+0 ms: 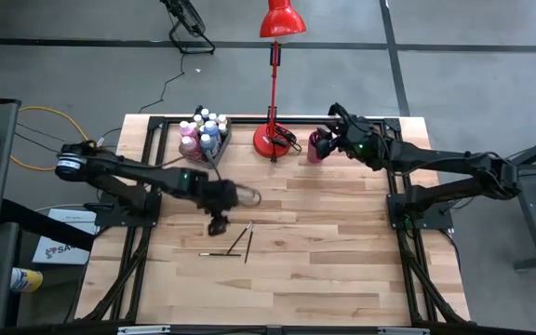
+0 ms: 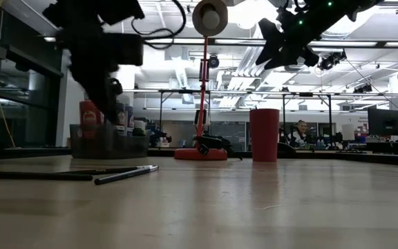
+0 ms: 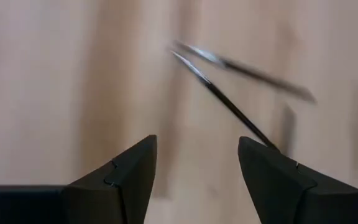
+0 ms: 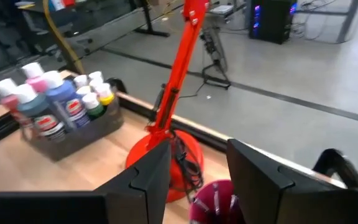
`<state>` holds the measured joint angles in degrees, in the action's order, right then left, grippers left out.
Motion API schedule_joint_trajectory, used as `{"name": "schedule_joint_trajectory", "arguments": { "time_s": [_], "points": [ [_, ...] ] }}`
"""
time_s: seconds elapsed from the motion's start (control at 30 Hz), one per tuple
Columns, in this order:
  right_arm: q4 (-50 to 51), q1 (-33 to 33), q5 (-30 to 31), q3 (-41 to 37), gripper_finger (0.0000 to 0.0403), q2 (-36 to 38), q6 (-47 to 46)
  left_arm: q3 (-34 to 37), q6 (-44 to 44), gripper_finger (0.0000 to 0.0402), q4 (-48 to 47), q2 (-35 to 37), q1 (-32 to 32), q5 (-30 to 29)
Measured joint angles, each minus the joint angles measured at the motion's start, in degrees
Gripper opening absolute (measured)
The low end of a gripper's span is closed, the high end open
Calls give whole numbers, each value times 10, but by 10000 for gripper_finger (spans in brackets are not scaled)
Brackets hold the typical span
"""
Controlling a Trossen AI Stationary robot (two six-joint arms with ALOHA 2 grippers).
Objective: Pick & Place Paint Supplies
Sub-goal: Put the paint brush into the cup
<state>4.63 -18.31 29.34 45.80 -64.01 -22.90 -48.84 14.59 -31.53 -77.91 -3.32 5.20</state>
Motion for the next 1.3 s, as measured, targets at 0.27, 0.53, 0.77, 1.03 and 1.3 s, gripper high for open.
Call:
{"name": "schedule_joint_trajectory", "arguments": {
  "time_s": [0.27, 0.53, 0.77, 1.03, 1.3],
  "points": [
    [29, 0, -67, 0, 149, 0, 2, 0, 17, 222, -117, 3, -156, 14],
    [29, 0, -87, 0, 149, 0, 39, 0, 113, 222, -134, -4, -323, -89],
    [23, 0, -89, 0, 149, 0, 52, 0, 158, 222, -135, -45, -369, -117],
    [20, 0, -89, 0, 149, 0, 52, 0, 217, 222, -114, -86, -368, -109],
    [20, 0, -116, 0, 149, 0, 48, -1, 246, 222, -96, -116, -368, -120]
  ]
}}
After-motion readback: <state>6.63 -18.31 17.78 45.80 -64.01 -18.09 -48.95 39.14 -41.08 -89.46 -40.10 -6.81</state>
